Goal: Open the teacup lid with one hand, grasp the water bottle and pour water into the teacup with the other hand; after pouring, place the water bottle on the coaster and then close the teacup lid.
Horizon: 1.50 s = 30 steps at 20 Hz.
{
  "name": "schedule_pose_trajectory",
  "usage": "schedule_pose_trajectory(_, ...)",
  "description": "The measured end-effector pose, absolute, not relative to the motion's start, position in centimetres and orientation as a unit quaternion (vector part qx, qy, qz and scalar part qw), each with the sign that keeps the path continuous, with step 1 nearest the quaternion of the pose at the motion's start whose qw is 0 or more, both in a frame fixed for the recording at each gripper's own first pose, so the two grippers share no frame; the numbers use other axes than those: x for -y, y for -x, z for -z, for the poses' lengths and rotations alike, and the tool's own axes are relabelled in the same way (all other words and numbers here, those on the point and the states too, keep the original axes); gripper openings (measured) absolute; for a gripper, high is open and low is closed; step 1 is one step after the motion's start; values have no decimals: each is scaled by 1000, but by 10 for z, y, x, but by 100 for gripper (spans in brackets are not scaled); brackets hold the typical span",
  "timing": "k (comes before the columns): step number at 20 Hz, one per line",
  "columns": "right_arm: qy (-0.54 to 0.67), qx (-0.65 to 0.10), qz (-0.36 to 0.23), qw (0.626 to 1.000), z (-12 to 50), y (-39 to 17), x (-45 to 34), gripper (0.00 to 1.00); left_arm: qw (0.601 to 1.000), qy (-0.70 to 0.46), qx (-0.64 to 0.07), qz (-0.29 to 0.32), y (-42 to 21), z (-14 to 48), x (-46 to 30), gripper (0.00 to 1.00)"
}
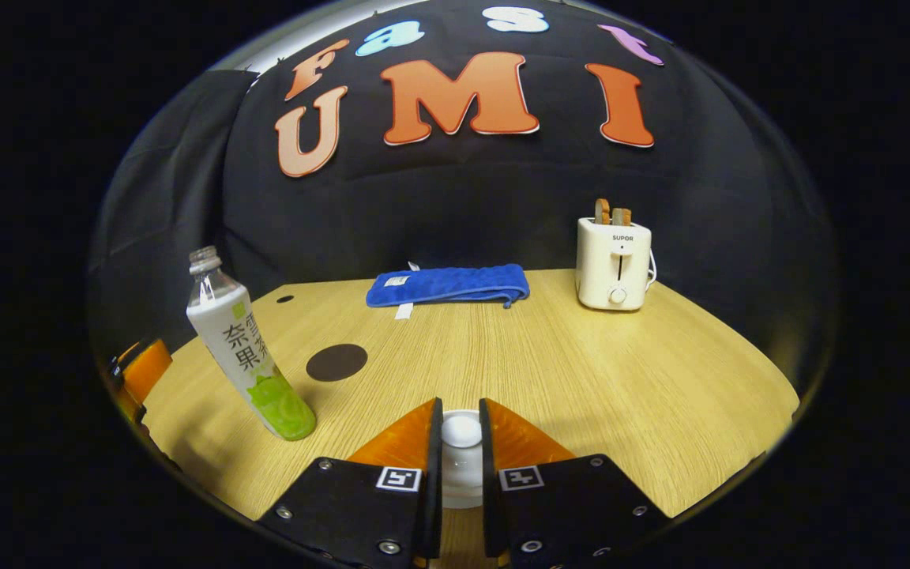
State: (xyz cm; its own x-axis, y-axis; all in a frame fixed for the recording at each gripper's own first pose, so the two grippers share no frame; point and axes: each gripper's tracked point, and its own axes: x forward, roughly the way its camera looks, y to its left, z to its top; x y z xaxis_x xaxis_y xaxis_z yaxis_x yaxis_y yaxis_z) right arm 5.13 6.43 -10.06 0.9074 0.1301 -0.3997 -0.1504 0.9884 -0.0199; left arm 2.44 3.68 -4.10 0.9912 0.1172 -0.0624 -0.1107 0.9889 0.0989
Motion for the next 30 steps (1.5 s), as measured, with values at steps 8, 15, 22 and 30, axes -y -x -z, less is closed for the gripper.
schedule_pose_trajectory(8, 39, -165, -13, 985, 70, -55, 1, 21, 998, -52, -26, -34, -24, 37, -7, 99)
schedule_pose_trajectory(15, 23, -163, 13, 986, 75, -57, 41, 17, 999, -36, -40, 5, -33, 49, 41, 99)
schedule_pose_trajectory(22, 12, -170, 8, 985, 91, -60, 54, 22, 995, -74, -67, 12, -54, 75, 62, 99)
schedule_pose_trajectory(30, 9, -176, 18, 984, 89, -71, 74, 22, 990, -80, -115, 8, -83, 106, 67, 99)
